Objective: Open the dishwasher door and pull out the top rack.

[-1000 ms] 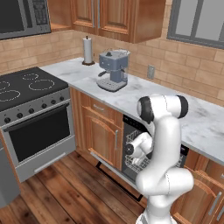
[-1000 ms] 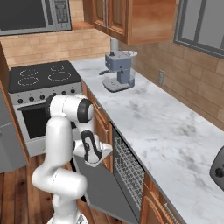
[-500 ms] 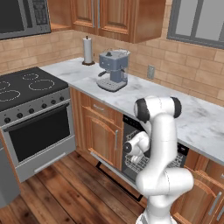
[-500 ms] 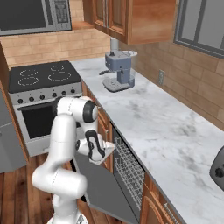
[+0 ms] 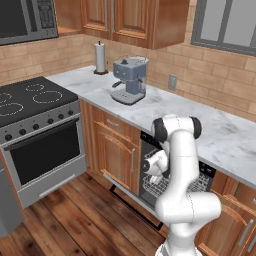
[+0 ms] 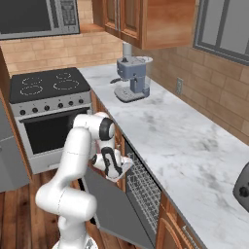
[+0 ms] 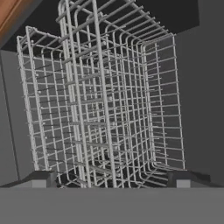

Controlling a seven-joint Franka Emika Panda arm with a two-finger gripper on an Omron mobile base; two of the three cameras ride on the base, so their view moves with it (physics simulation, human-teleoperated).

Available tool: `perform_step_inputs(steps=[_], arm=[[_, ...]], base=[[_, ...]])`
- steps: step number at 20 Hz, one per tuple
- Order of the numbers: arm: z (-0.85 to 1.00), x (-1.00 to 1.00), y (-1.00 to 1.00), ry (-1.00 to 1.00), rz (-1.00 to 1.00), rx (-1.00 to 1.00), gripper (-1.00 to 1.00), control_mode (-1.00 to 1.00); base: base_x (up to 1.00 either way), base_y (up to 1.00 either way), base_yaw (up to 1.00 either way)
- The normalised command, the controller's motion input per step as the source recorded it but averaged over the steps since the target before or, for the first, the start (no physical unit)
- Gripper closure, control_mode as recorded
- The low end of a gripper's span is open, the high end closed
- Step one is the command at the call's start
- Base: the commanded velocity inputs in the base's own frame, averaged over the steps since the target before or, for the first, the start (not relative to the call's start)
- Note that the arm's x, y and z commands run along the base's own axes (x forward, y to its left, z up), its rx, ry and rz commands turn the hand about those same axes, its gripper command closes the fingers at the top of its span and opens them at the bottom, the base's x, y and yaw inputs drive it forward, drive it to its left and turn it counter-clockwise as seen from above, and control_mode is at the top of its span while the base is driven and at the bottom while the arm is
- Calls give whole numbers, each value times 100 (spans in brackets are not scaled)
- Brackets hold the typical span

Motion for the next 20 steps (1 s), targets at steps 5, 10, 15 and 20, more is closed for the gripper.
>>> perform_step_inputs(steps=[5,10,15,20], arm=[[-39,40,-10,3,0,-3,-100,-100],[-22,30,-8,0,0,-5,-100,-100],[-13,23,-15,0,0,-4,-100,-100],[-18,24,-20,0,0,-3,-100,-100]], base=[[0,0,0],[0,0,0],[0,0,0],[0,0,0]])
